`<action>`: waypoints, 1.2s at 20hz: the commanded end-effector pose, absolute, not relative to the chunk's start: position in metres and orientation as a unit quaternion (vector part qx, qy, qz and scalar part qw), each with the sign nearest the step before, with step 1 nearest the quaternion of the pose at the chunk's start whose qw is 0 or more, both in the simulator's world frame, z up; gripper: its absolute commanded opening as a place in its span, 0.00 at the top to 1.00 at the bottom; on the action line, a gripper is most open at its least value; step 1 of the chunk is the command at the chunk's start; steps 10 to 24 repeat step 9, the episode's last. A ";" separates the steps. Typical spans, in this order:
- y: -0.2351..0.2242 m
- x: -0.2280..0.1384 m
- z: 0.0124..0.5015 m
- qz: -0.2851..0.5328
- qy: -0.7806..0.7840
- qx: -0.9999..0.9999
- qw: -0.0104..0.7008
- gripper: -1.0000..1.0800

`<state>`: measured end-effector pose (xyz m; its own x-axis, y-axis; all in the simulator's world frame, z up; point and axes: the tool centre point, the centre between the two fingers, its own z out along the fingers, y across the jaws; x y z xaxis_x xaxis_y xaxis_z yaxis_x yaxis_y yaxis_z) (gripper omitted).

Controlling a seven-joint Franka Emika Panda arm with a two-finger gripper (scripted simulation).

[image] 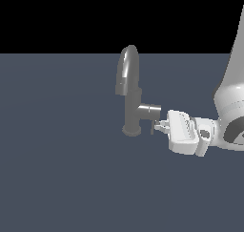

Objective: Turn on the faucet by rotating a designated handle.

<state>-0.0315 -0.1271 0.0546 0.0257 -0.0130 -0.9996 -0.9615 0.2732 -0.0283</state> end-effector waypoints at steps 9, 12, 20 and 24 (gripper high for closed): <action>-0.118 -0.010 0.034 0.431 0.560 -0.431 0.560 1.00; -0.118 -0.010 0.034 0.431 0.560 -0.431 0.560 1.00; -0.118 -0.010 0.034 0.431 0.560 -0.431 0.560 1.00; -0.118 -0.010 0.034 0.431 0.560 -0.431 0.560 1.00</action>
